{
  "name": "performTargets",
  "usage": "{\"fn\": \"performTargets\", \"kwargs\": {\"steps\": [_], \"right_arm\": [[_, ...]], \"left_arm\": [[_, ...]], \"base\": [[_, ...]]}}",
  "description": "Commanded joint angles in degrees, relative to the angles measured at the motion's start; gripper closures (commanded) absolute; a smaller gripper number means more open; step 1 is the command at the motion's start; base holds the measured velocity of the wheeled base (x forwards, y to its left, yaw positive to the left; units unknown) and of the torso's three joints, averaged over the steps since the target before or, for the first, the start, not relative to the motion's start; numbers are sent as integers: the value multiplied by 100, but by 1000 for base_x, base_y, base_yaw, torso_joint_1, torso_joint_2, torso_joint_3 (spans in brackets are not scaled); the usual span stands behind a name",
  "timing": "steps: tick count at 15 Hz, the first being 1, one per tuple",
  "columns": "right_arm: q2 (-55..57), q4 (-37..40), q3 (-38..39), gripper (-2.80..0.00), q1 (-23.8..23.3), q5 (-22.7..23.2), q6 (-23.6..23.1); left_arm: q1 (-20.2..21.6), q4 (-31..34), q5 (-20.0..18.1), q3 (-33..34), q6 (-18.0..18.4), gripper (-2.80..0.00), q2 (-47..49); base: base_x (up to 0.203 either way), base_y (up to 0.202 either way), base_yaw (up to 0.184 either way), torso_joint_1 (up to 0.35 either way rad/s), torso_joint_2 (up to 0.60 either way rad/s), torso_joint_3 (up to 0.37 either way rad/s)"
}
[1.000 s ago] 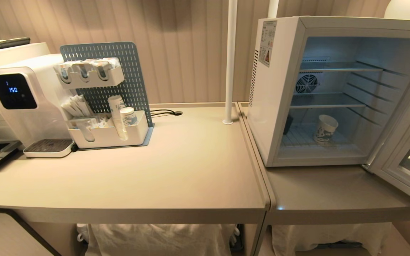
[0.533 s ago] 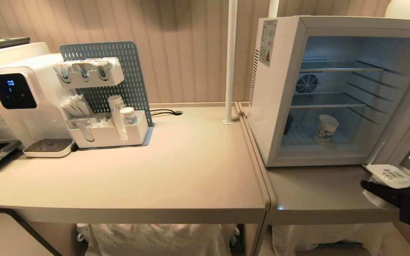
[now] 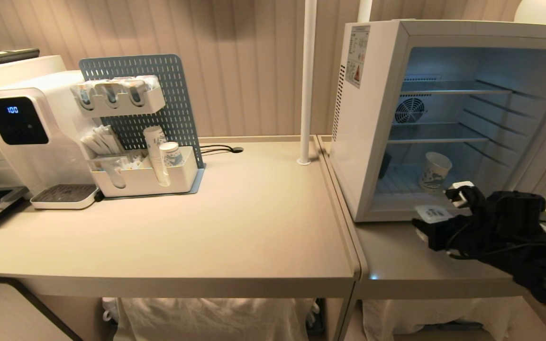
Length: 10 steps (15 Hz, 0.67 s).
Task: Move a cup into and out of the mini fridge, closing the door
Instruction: Put the yoghurt in the freezer
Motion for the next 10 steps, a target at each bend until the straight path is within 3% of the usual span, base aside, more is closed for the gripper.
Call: {"fn": "performTargets", "kwargs": {"steps": [1, 3, 10], "right_arm": [[1011, -752, -597, 0, 74, -433, 32], [924, -721, -757, 0, 159, -717, 122], [681, -19, -1345, 0, 195, -822, 185]], "left_arm": [[1, -4, 0, -4, -3, 0, -2], [1, -4, 0, -3, -3, 0, -2], [1, -4, 0, 3, -3, 0, -2]], "base": [[0, 0, 0, 0, 0, 0], [0, 0, 0, 0, 0, 0], [0, 0, 0, 0, 0, 0]]}}
